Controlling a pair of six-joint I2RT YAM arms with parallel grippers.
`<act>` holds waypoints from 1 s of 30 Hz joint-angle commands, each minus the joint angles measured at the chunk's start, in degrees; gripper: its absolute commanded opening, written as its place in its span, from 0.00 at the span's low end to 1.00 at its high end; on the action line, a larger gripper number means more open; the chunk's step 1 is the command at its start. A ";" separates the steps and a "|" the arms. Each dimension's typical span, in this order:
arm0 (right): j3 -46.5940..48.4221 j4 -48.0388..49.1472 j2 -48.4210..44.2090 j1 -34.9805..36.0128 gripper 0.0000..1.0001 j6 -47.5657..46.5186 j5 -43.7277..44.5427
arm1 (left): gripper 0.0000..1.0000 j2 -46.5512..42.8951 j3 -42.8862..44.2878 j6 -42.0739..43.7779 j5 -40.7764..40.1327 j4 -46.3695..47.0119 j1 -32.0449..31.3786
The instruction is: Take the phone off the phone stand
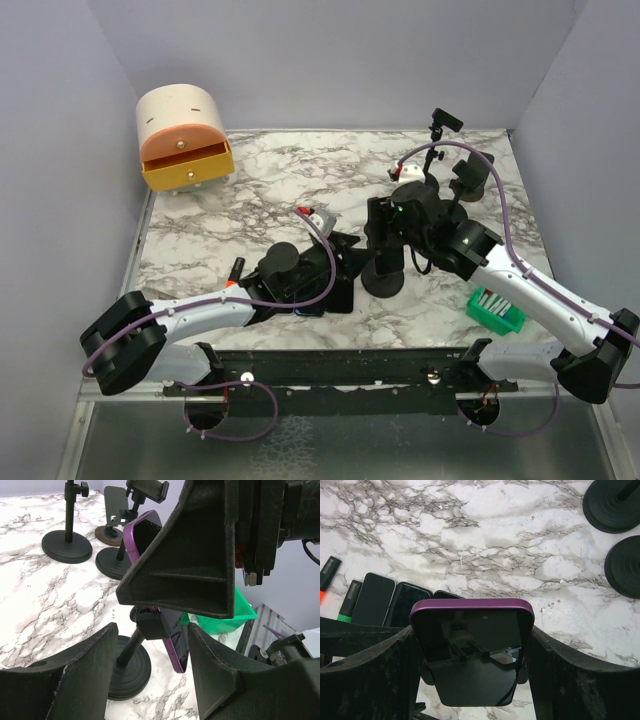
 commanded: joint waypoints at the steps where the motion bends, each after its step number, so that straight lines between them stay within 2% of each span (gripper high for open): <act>1: 1.75 -2.02 0.63 0.17 0.00 1.95 0.97 | 0.59 1.85 2.62 3.26 -4.45 0.68 -1.83; 7: 1.76 -2.02 0.60 0.18 0.00 2.17 0.52 | 0.55 4.00 4.45 2.44 -5.24 0.26 -2.28; 17: 1.86 -2.17 0.44 0.19 0.00 2.42 0.19 | 0.38 5.19 4.96 0.40 -4.49 0.35 -2.28; 22: 1.69 -2.16 0.49 0.16 0.00 2.65 0.08 | 0.25 5.47 4.35 -1.01 -4.16 0.35 -2.28; 24: 1.65 -2.12 0.44 0.16 0.00 2.70 0.13 | 0.16 5.55 3.94 -1.46 -4.32 0.35 -2.28; 26: 1.60 -2.20 0.34 0.12 0.00 2.70 0.43 | 0.02 5.27 3.41 -1.73 -4.90 0.33 -2.28; 30: 0.99 -2.14 -0.39 0.12 0.00 2.93 2.05 | 0.00 4.14 1.79 -2.23 -6.97 0.35 -2.11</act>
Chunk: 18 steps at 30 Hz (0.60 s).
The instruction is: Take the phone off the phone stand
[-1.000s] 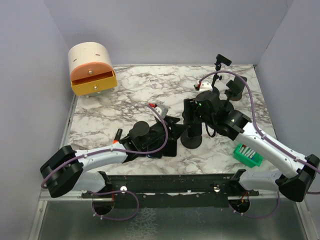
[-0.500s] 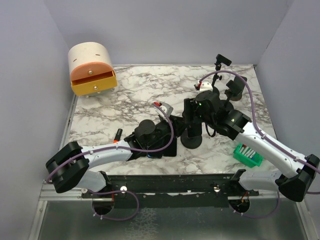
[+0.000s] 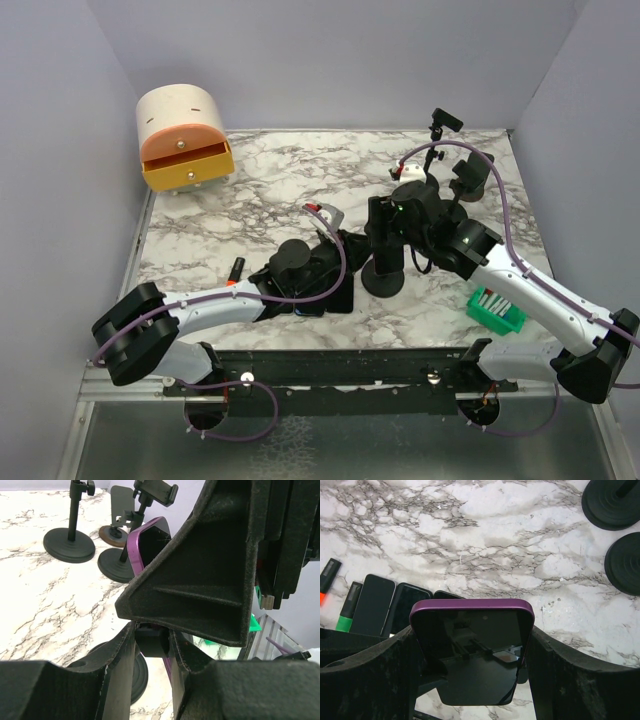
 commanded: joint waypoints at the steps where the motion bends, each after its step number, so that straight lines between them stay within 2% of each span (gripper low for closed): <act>1: 0.44 -1.52 -0.75 0.13 0.00 2.14 2.48 | 0.00 -0.90 -2.37 -1.01 -3.06 0.31 -0.07; 7: -2.37 -1.04 -2.49 0.13 0.00 3.95 6.08 | 0.00 -2.44 -5.83 -4.45 -5.47 1.67 1.07; 18: -5.80 -0.38 -4.35 0.10 0.00 6.51 9.06 | 0.00 -1.59 -9.73 -11.36 -3.24 8.12 3.64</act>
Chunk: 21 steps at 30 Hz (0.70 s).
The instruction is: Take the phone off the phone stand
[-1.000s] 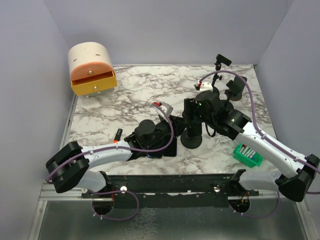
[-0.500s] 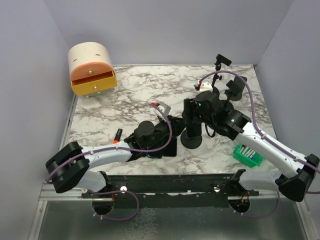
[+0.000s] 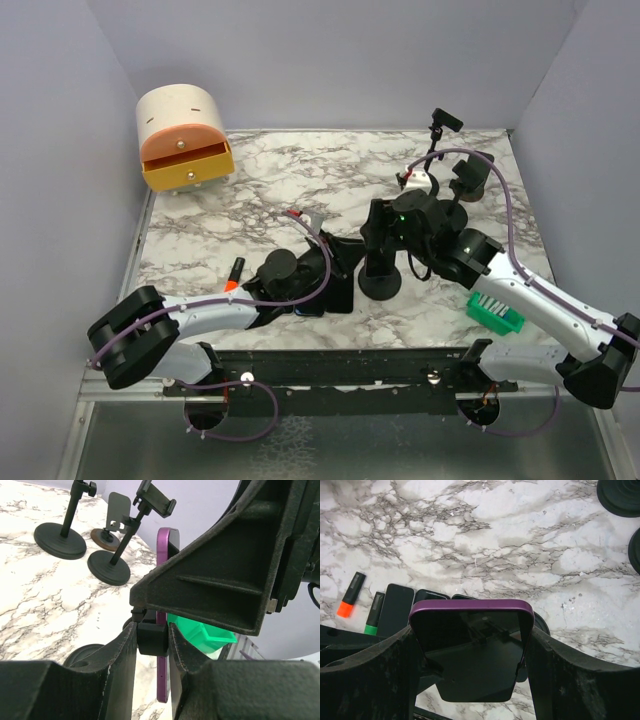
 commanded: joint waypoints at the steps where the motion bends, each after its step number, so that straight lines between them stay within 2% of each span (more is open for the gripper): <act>1: -2.50 -3.55 -2.34 -0.99 0.00 0.60 7.64 | 0.00 0.21 -4.03 -4.45 -0.96 1.64 2.97; 13: -6.87 -0.96 -5.68 -1.02 0.00 1.98 6.99 | 0.00 5.32 -7.62 -16.75 2.34 13.09 5.91; 21: -10.18 4.32 -9.70 -0.99 0.00 1.20 2.72 | 0.00 7.97 -7.26 -20.61 4.27 16.68 6.41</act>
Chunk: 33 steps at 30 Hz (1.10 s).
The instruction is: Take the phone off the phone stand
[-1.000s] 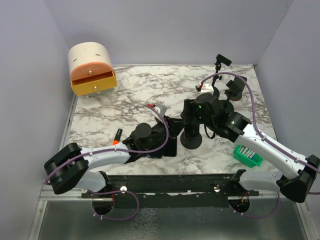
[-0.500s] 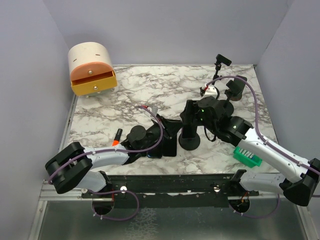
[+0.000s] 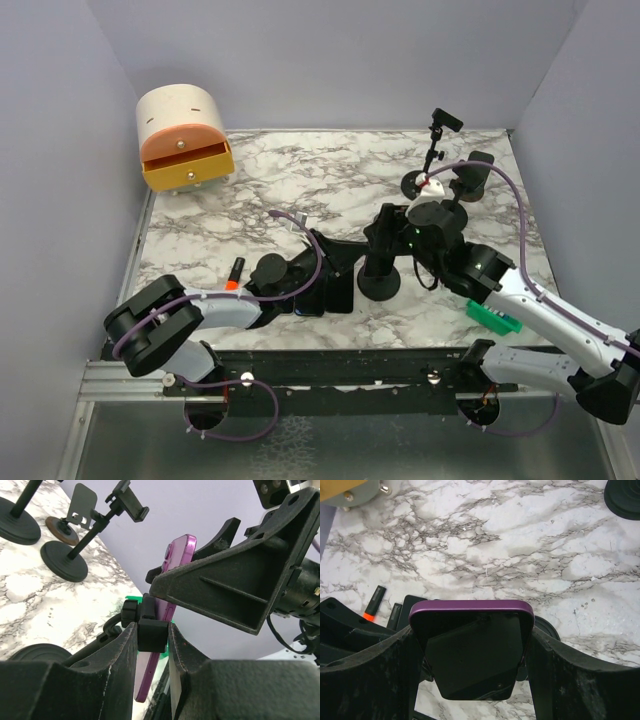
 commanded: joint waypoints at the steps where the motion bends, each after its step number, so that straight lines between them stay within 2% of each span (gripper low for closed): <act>1: -2.86 -2.54 -3.48 -1.10 0.00 -1.96 1.83 | 0.00 2.09 -1.75 -2.27 -2.53 -1.01 2.25; 12: -4.81 1.40 -7.30 -1.10 0.00 -4.02 -2.95 | 0.00 3.54 -0.90 -2.20 -3.06 -1.99 2.33; 26: -2.60 6.35 -10.08 -1.10 0.00 -3.56 -12.49 | 0.00 5.42 1.94 -0.31 2.41 -2.63 2.18; 28: -1.70 6.68 -10.31 -1.10 0.00 -2.94 -14.04 | 0.06 5.17 2.32 0.43 3.27 -3.11 2.11; 33: 1.35 7.01 -10.37 -1.10 0.00 -1.82 -17.28 | 0.35 4.16 3.59 1.52 4.19 -4.38 1.59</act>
